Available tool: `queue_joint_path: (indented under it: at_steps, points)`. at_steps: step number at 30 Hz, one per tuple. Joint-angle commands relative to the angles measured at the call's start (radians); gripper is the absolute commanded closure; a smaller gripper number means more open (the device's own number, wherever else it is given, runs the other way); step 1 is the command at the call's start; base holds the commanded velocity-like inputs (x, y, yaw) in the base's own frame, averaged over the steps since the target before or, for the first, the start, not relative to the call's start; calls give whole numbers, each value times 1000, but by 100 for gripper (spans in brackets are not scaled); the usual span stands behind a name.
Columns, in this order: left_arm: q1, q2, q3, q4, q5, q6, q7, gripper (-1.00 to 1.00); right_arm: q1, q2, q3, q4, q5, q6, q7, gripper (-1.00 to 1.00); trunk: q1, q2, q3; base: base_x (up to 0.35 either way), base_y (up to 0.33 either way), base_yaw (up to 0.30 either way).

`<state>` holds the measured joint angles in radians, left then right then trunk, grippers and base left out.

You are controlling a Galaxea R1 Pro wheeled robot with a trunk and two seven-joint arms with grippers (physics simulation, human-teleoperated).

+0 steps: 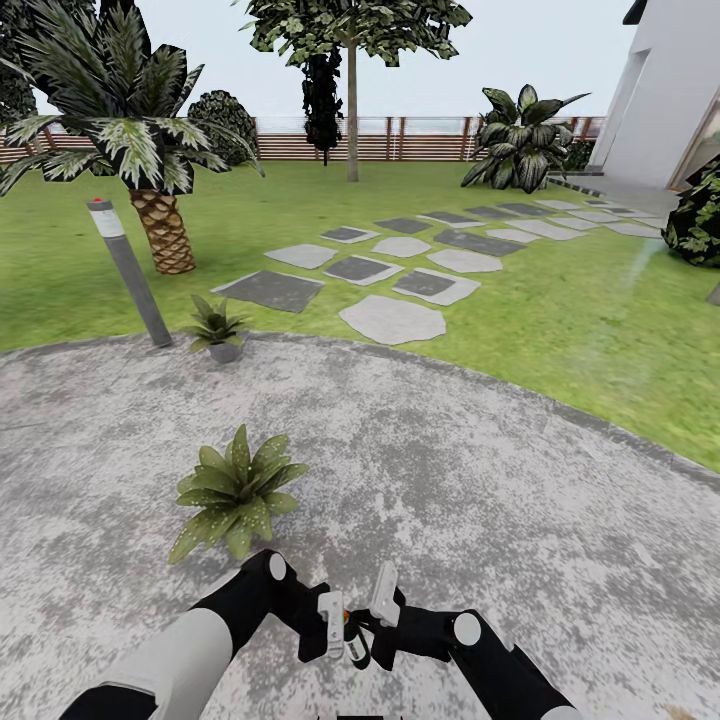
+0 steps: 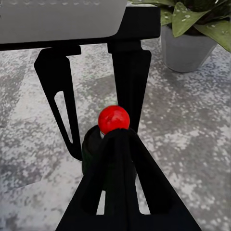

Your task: Pick up the pesticide atomizer in the garden and spray insectifuge to fully cover both potted plants in the garden.

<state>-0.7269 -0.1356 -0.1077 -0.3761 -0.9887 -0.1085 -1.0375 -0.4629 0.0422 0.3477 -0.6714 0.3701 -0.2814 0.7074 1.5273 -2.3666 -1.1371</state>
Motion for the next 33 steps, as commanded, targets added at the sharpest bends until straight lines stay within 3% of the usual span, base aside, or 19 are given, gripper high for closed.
queue_joint_path:
  at_steps: [1,10,20,26,27,33]
  points:
    - [0,0,0,-1,-8,-10,-1,100,0,0,-1,-1,10,-6,0,100,0,0,-1,0,0,0]
    - [1,18,-6,0,-12,-10,0,100,0,0,-2,-1,10,-6,0,100,0,0,-1,0,0,0]
    - [5,166,-6,12,-12,-11,0,100,0,-1,-2,0,10,-6,0,100,0,0,-1,0,0,0]
    - [28,264,3,16,2,-89,2,100,0,-2,-3,1,11,-7,0,100,0,0,-1,0,0,0]
    - [38,280,4,16,3,-92,2,100,0,-3,-3,2,11,-7,0,-100,0,0,-1,0,0,0]
    - [60,349,8,26,8,-99,10,100,0,-8,-5,6,12,-5,-5,-100,0,0,-1,0,0,0]
